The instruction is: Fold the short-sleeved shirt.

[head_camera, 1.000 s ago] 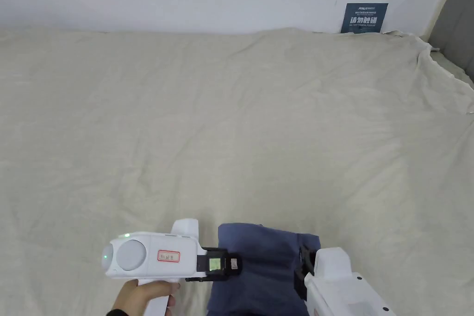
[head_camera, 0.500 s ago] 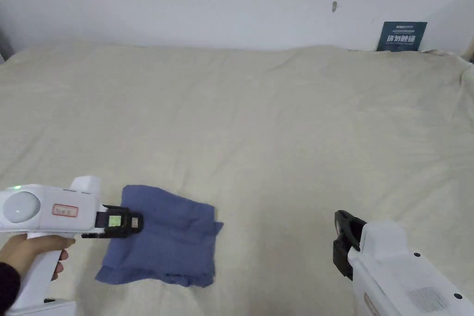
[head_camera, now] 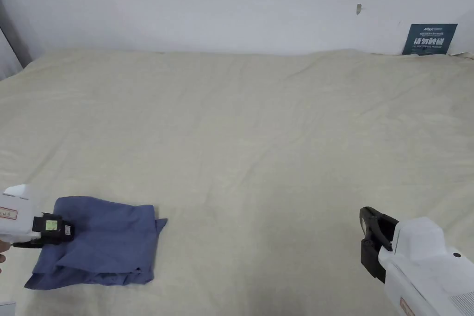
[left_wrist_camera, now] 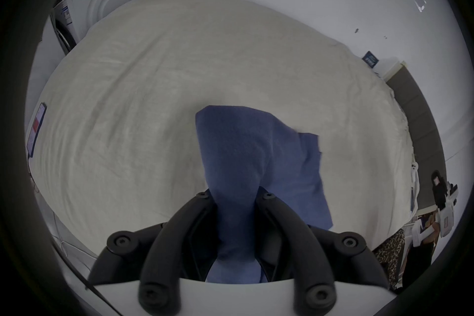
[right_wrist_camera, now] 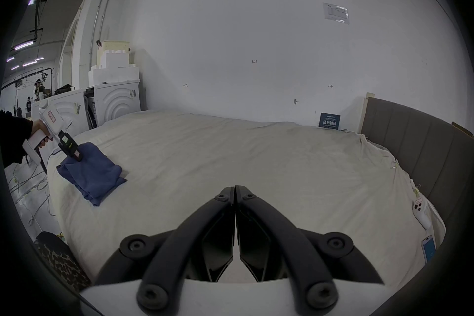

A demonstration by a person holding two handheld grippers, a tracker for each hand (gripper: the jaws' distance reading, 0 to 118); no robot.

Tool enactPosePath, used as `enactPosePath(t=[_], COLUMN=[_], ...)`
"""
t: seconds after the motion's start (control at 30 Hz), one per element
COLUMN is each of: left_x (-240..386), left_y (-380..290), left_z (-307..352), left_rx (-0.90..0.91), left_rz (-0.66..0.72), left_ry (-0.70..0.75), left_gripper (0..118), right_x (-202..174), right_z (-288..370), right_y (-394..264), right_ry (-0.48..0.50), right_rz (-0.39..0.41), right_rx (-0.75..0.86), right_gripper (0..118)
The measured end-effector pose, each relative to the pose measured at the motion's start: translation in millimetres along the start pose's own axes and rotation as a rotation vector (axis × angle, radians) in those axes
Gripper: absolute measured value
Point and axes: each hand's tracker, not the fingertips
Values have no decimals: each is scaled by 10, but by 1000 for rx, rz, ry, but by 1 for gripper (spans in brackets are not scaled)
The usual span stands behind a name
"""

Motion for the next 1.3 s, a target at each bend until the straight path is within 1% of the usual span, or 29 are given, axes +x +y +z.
enactPosePath(t=[0.1, 0.13, 0.17, 0.27, 0.3, 0.33, 0.37, 0.43, 0.57, 0.67, 0.8, 0.87, 0.97, 1.03, 1.07, 1.13, 1.23, 1.3], left_x=[85, 143, 167, 287, 318, 370, 483, 667, 1157, 1533, 2026, 2335, 2752, 3039, 3153, 3350, 3601, 3713], left_y=[-26, -61, -69, -124, -140, -156, -166, -212, -308, -359, -397, -476, -616, -739, -802, -928, -1089, -1198], left_z=[-104, -124, -168, -230, -224, -192, -103, 101, 593, 936, 1287, 1462, 1621, 1682, 1699, 1717, 1643, 1586], left_rx=[-45, -51, -55, -75, -79, -74, -42, 76, 314, 451, 568, 611, 696, 757, 789, 851, 921, 963], left_rz=[-16, -51, -75, -85, -86, -95, -112, -130, -174, -186, -210, -266, -316, -348, -344, -334, -317, -317], left_ry=[81, 107, 127, 226, 250, 273, 296, 281, 187, 139, 55, 40, 43, 83, 86, 41, 52, 39], left_gripper=[22, 23, 28, 71, 90, 101, 108, 109, 109, 109, 109, 108, 108, 108, 108, 107, 107, 104], right_x=[30, 45, 38, 89, 122, 146, 167, 200, 290, 347, 444, 507, 582, 628, 649, 699, 758, 784], right_z=[-15, -13, 5, 54, 66, 93, 128, 213, 387, 529, 704, 790, 926, 1011, 1052, 1115, 1200, 1247], right_y=[-42, -54, -43, -35, -37, -24, -4, 74, 257, 434, 652, 749, 873, 927, 946, 954, 946, 931], right_ry=[-8, -10, -14, -21, -22, -25, -27, -30, -45, -65, -103, -128, -164, -184, -194, -210, -222, -233], right_rz=[-2, -4, -4, -8, -10, -12, -16, -25, -32, -29, -23, -21, -30, -28, -26, -28, -34, -36], right_rx=[-20, -25, -30, -40, -41, -40, -35, -22, 13, 44, 88, 113, 149, 172, 183, 199, 212, 216], right_gripper=[0, 0, 0, 0, 0, 0, 0, 0, 0, 0, 0, 0, 0, 0, 0, 0, 0, 0])
